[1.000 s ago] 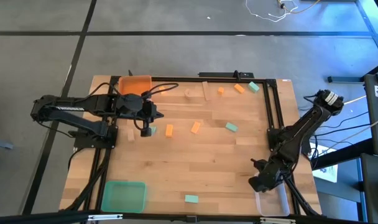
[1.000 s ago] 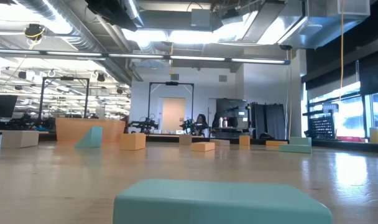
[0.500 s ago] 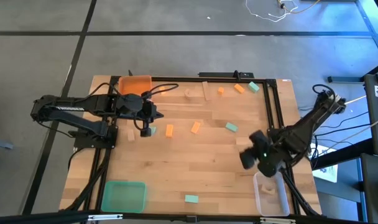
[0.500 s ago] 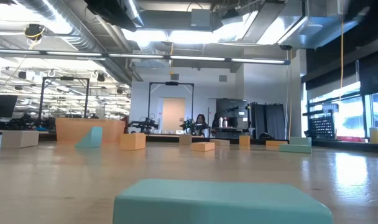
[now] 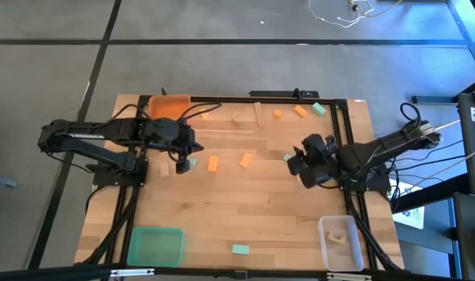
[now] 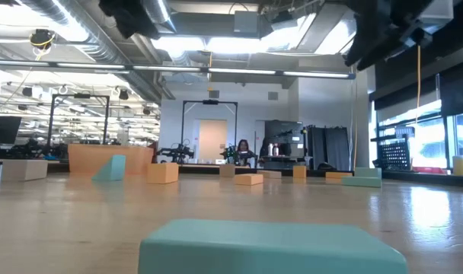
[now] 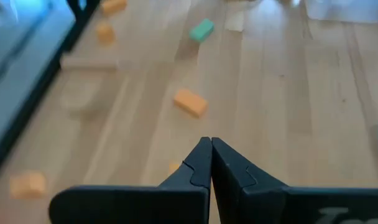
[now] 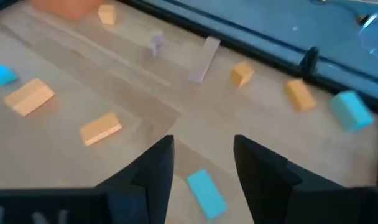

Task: Sort & place blocks by color
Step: Put the blue block into the blue bin

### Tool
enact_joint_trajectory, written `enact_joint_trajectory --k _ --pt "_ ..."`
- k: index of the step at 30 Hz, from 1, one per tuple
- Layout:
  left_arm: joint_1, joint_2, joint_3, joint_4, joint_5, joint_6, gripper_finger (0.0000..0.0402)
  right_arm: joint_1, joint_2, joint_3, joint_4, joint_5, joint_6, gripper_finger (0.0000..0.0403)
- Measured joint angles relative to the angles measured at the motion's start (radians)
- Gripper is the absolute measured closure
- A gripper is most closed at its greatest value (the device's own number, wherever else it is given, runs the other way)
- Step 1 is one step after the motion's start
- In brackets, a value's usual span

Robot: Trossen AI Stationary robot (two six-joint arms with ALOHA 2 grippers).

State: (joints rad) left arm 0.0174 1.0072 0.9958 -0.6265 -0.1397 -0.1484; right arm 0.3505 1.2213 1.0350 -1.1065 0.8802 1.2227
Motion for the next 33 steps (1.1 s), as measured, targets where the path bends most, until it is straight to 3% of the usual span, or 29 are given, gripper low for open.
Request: enact_joint_trajectory --k 21,33 --pt "0.002 0.0 0.0 -0.072 0.024 -0.202 0.0401 -0.041 0.0 0.0 0.049 -0.019 -0.053 0.0235" --pt "0.016 -0.014 0.001 -0.183 -0.165 -0.466 0.0401 -0.041 0.001 0.0 0.05 -0.02 -0.053 0.0235"
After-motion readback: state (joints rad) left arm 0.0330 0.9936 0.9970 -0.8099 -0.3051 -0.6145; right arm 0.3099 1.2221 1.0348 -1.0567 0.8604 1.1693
